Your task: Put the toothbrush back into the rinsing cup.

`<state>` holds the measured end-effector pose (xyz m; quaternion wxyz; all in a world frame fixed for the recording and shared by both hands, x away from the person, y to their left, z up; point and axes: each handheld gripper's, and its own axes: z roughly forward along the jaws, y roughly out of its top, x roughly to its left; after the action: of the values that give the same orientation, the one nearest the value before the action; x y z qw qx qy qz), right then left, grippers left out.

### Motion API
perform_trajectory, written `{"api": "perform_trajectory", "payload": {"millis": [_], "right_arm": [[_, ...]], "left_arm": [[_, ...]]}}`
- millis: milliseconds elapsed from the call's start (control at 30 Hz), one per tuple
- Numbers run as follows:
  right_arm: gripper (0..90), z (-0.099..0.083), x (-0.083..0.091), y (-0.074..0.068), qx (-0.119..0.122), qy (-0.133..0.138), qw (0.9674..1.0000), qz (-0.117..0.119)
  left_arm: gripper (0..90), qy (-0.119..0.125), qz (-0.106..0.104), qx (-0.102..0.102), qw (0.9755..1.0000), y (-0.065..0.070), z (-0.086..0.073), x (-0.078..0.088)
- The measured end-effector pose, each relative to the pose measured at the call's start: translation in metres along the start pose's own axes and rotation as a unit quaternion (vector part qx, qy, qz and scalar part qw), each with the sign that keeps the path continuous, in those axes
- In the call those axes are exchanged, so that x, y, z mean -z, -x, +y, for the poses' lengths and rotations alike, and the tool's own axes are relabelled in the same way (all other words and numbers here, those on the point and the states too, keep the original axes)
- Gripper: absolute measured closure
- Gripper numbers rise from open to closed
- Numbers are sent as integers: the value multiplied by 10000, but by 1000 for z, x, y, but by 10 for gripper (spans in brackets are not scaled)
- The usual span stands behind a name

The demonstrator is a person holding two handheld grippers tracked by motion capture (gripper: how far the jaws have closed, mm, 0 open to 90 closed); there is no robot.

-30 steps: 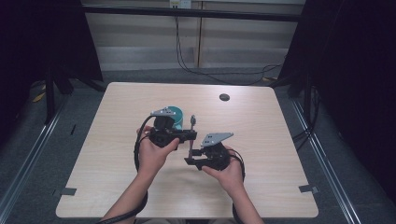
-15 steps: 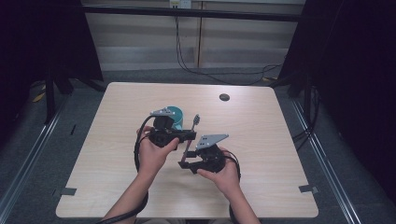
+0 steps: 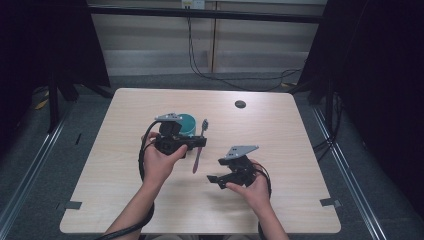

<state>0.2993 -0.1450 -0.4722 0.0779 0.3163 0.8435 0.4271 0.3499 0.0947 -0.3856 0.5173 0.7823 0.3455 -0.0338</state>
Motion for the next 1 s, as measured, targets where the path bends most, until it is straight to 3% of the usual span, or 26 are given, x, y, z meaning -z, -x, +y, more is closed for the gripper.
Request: {"api": "perform_trajectory", "payload": {"millis": [267,400,533,700,1000], "right_arm": [[155,-28,9,14,-149,-176,9992,-337],[140,-39,10,16,-70,-277,9987,-412],[141,-46,11,17,-14,-396,9978,-527],[140,-53,14,19,-52,-398,9975,-580],[131,-60,16,19,106,-356,9970,-682]], "left_arm": [[806,54,66,-11,10000,-3,1,4],[806,82,107,-27,9999,-4,3,7],[806,71,148,-60,9998,-4,4,9],[806,62,209,-73,9997,-6,6,13],[805,28,324,-171,9993,-7,9,17]]}}
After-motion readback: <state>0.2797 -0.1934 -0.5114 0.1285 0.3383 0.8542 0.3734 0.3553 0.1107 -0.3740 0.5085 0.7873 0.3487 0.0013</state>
